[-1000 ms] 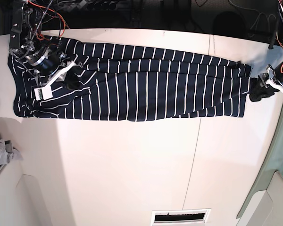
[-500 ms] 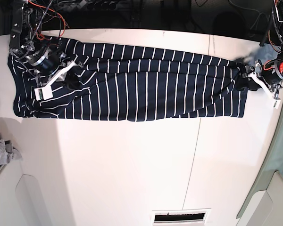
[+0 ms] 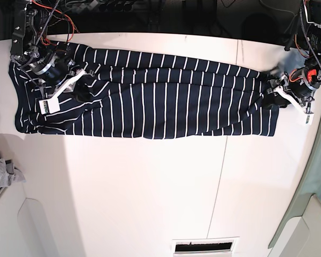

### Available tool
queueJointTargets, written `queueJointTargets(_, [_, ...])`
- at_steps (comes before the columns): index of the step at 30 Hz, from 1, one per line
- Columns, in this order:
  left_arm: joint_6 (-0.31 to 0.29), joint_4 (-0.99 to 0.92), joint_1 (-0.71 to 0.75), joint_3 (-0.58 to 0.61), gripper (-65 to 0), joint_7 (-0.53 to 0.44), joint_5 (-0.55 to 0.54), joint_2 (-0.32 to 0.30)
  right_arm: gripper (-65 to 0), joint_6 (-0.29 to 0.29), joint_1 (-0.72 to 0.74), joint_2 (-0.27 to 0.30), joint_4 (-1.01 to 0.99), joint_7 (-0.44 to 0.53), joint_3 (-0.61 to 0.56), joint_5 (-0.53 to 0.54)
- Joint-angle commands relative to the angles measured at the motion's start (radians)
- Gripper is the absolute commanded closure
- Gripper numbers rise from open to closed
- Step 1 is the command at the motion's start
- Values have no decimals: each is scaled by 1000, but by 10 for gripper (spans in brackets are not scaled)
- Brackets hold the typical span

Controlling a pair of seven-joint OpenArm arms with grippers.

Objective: Layout the t-shirt on the table in an organized manner, then fold the t-shirt properly
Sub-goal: 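Regrasp the shirt's narrow ends with both grippers and straighten the strip, then carry the end held by the left gripper over toward the right gripper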

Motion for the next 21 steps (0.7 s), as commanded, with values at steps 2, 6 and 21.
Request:
queueJointTargets(2, [-3,12,-7,-1,-403,5,17,3,0,7,8,8,15,23,2,16])
queueJointTargets(6, [-24,12,-7,-1,-120,2,17,16,0,7,8,8,15,23,2,16])
queueJointTargets(21, [-53,341,71,-47,0,19,-35,-17,0,7,8,8,15,23,2,16])
